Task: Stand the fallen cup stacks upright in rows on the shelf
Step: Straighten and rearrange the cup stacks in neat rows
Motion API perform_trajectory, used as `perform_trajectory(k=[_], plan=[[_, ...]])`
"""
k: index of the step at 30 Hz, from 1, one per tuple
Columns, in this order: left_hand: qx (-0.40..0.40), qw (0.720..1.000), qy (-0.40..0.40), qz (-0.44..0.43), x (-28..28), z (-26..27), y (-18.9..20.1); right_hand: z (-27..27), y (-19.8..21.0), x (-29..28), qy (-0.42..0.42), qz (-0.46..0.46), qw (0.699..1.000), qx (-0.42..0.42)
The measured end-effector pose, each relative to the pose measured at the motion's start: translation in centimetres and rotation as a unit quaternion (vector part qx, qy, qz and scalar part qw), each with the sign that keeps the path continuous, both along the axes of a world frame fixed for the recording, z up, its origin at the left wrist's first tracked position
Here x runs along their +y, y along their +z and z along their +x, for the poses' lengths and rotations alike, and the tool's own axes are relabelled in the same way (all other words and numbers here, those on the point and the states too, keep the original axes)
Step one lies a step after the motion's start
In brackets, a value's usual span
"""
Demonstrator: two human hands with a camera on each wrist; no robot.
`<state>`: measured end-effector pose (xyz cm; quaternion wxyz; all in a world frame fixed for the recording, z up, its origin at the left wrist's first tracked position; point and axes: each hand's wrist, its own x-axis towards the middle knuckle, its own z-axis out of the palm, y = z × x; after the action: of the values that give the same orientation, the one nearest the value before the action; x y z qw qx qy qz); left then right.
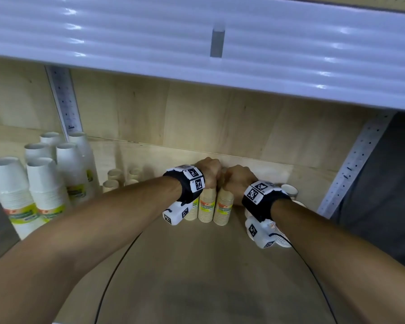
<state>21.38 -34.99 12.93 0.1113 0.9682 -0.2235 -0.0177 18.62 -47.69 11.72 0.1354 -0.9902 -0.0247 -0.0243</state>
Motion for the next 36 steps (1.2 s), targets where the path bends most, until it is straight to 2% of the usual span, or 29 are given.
perform_trajectory(k=[10,21,29,36], plan=[[-0.002,1.000,0.000,-0.002,-0.1,0.2,-0.2,1.5,-1.0,-0.1,0.006,-0.001,1.000,-0.005],[-0.011,0.999,-0.021,-0.038,2.5,-0.5,1.2,0.8,0.0,-0.1,-0.046,0.077,0.995,-0.034],[-0.029,0.997,0.051,-0.052,7.8,-1.5,3.2,-0.4,2.5,3.5,-0.009,0.051,0.995,-0.091],[-0.045,0.991,0.115,-0.042,13.5,-3.5,4.3,-1.3,2.6,9.6,0.038,0.032,0.991,-0.124]])
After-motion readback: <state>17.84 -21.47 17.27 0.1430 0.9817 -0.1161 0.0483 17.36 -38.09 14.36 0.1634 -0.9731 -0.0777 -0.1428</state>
